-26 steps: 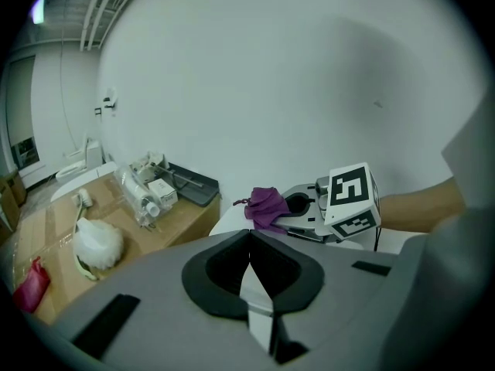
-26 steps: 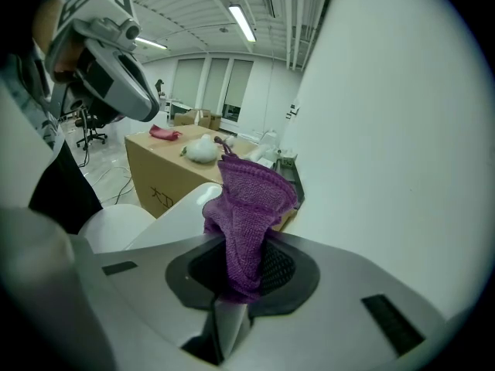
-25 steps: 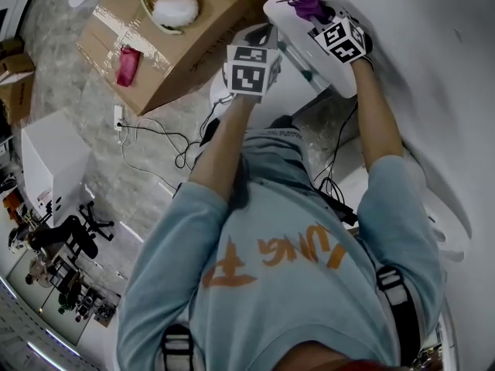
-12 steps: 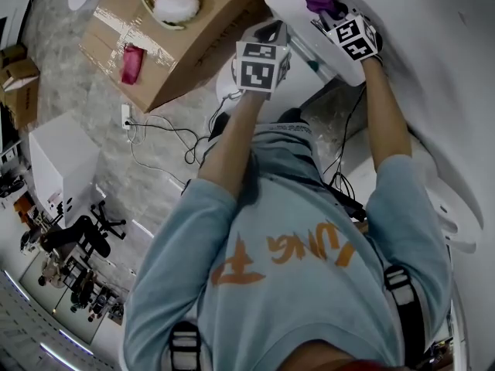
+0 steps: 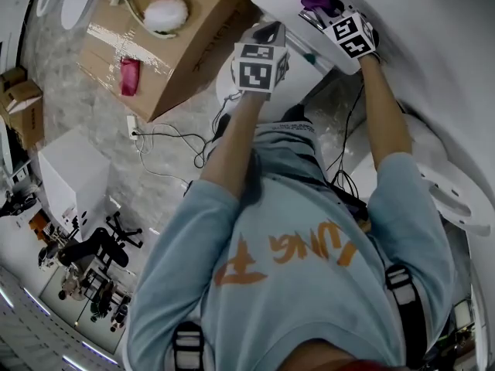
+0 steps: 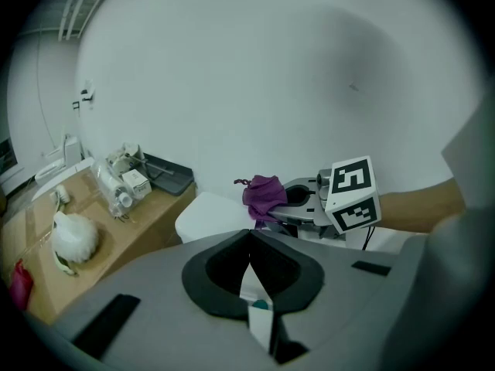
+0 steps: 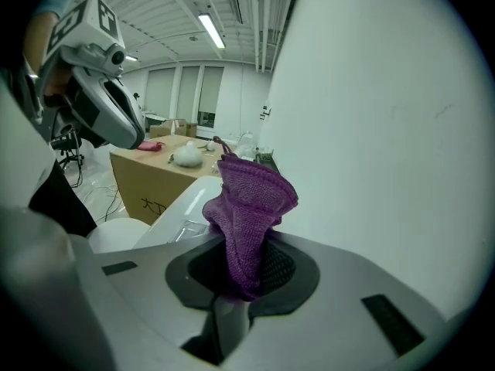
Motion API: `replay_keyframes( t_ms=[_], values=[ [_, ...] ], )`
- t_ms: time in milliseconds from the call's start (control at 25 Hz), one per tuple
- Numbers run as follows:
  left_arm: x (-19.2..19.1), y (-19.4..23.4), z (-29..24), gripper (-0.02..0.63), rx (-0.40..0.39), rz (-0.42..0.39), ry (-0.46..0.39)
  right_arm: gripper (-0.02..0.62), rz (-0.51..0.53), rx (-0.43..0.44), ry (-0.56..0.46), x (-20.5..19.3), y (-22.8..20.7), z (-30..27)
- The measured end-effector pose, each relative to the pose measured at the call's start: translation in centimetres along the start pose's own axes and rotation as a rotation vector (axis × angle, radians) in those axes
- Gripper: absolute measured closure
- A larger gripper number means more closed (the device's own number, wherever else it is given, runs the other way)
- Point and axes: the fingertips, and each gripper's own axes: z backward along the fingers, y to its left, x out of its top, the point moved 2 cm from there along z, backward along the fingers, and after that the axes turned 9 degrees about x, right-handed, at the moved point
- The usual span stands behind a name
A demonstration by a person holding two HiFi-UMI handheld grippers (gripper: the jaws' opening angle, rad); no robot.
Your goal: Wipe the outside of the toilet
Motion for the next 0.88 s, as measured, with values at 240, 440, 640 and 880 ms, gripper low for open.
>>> replay_keyframes(
  t_ms=[240,440,640,880],
  values=[
    [-0.5,-0.9,-0.3,0.580,-0.019,-0.021,0.014,0.528,-0.017,-0.024,0.001,-0.7,0.3,1.2],
    [-0.7,-1.4,-0.4,0.580,-0.036,-0.030,0.025,0.528,-0.031,-0.048,0.000,-1.5,0.5,2.4],
    [-1.2,-2.3,-0.3,0.580,-0.051,-0.041,0.030,0.528,-0.043,-0.074,-0.001,-2.3,0.8,3.7],
    [-1.6,-3.2,-0.3,0.580,-0.074,-0.053,0.037,0.528,-0.059,-0.101,0.008,-3.5,1.2,5.2]
  ],
)
